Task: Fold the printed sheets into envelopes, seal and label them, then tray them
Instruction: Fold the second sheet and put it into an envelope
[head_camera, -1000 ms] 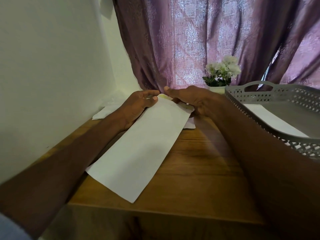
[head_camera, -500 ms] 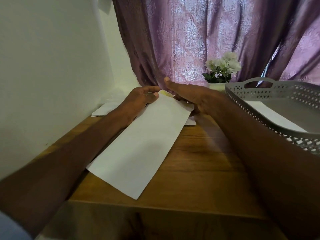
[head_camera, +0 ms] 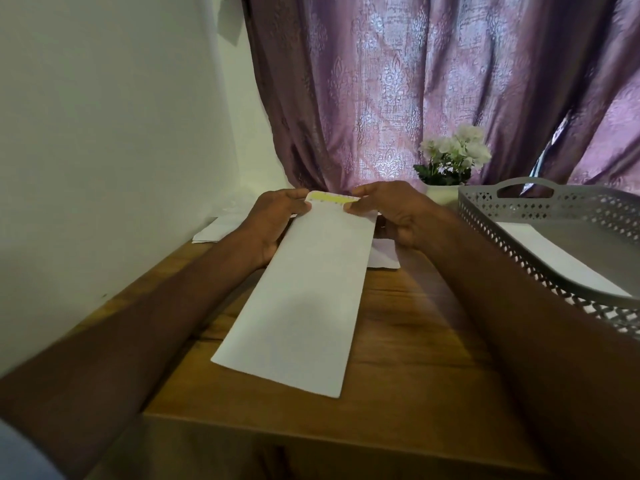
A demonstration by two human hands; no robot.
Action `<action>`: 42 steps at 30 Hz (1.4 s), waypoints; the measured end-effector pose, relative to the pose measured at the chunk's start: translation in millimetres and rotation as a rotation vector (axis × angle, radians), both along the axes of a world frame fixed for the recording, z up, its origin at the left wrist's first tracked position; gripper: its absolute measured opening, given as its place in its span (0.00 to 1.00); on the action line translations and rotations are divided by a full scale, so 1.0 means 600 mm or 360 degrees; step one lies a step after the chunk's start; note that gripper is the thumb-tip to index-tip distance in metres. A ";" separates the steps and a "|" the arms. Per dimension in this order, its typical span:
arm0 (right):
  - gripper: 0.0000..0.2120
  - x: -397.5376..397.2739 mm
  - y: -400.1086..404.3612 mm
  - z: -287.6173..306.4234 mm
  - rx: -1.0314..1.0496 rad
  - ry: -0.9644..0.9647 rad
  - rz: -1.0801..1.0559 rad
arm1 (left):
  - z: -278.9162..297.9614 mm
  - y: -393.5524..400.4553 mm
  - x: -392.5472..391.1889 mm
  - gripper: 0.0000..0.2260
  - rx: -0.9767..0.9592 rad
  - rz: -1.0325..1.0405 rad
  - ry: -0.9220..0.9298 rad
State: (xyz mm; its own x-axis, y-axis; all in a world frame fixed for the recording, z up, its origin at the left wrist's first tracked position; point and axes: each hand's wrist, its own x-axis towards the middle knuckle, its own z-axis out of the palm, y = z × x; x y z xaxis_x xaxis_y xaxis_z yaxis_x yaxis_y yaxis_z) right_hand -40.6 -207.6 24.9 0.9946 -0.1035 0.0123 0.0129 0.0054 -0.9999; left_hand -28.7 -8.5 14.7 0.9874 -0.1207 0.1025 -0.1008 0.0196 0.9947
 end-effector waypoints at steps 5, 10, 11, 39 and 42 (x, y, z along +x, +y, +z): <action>0.11 0.011 0.003 -0.011 0.0091 -0.0010 0.0129 | 0.000 0.004 0.003 0.14 -0.0014 0.0008 0.0013; 0.17 -0.001 -0.001 -0.008 0.0002 0.0069 0.0318 | 0.000 0.008 0.000 0.15 -0.0094 0.0072 0.0148; 0.18 -0.003 -0.001 -0.006 -0.0014 0.0083 0.0330 | 0.003 0.009 -0.001 0.13 -0.0126 0.0088 0.0166; 0.13 0.012 -0.003 -0.018 0.0342 -0.0012 -0.0063 | -0.002 0.019 0.015 0.13 -0.0161 0.0096 0.0145; 0.14 0.013 -0.001 -0.020 0.0345 -0.0005 -0.0065 | -0.003 0.020 0.016 0.12 -0.0228 0.0181 0.0160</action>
State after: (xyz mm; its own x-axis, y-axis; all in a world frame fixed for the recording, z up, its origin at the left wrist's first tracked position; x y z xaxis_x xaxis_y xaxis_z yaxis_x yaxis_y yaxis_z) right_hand -33.1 -207.9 12.8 0.9895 -0.1442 -0.0115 0.0206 0.2196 -0.9754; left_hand -19.4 3.5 13.1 0.9999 0.0005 0.0109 -0.0108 0.1556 0.9878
